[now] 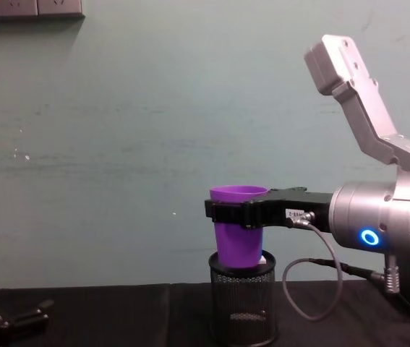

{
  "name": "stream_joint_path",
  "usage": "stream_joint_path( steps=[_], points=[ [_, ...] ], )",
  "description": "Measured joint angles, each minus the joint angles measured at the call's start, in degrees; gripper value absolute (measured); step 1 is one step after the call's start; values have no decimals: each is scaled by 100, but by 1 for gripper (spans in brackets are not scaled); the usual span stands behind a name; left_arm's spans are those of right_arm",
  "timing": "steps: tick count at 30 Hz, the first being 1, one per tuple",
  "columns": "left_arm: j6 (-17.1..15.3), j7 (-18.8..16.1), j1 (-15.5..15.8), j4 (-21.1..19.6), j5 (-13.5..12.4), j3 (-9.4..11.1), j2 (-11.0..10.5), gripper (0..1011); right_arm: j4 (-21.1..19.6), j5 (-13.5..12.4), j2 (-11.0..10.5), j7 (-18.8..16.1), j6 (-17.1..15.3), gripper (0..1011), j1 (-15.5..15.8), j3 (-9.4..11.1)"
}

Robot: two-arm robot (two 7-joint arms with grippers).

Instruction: Pick up one cup with a gripper and tap it against the other cup.

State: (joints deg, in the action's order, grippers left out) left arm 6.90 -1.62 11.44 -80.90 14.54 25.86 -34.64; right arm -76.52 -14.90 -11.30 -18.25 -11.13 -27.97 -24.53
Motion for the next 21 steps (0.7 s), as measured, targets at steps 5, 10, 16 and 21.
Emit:
stream_joint_path(
  steps=[5, 10, 16, 21],
  points=[
    [0, 0, 0, 0, 0, 0, 0, 1000, 170, 45, 82, 61, 17, 744, -86, 39],
    [0, 0, 0, 0, 0, 0, 0, 1000, 293, 100, 139, 94, 51, 744, -147, 75],
    [0, 0, 0, 0, 0, 0, 0, 1000, 365, 171, 202, 116, 71, 744, -199, 104],
    [0, 0, 0, 0, 0, 0, 0, 1000, 417, 220, 259, 143, 76, 744, -252, 121]
  ],
)
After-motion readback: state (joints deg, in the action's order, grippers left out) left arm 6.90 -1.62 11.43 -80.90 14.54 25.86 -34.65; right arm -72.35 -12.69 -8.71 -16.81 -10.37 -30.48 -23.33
